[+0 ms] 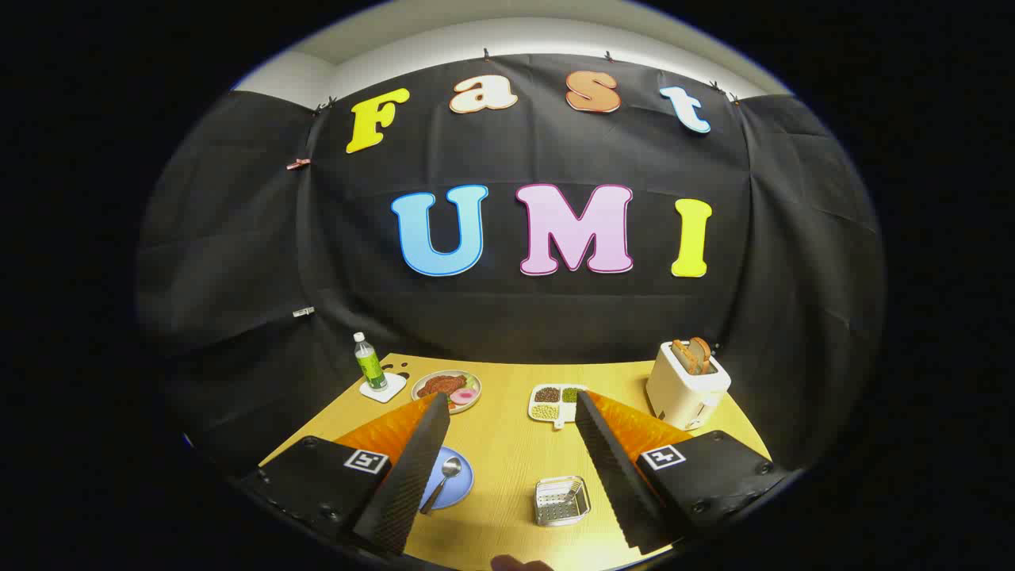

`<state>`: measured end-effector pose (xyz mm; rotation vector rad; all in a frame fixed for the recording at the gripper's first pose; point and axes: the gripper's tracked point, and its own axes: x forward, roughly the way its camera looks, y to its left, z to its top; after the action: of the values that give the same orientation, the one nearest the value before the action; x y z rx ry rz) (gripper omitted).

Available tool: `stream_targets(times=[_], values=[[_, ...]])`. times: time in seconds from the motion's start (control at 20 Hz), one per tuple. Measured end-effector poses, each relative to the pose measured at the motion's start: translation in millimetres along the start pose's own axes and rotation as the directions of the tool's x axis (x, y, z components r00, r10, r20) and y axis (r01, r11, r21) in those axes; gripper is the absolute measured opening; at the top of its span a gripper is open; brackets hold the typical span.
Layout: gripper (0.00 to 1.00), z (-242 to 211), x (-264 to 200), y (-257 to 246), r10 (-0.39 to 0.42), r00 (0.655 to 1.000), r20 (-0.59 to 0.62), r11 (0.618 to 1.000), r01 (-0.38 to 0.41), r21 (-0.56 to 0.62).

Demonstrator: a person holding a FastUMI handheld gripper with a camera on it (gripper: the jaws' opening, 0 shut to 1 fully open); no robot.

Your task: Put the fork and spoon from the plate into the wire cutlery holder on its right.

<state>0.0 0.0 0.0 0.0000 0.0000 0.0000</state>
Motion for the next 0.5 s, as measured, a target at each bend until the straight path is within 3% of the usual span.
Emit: stream_targets(times=[0.5], values=[[0.99, -20.7, 4.2, 15.9, -0.024, 1.0, -0.008, 1.0, 0.024, -0.005]])
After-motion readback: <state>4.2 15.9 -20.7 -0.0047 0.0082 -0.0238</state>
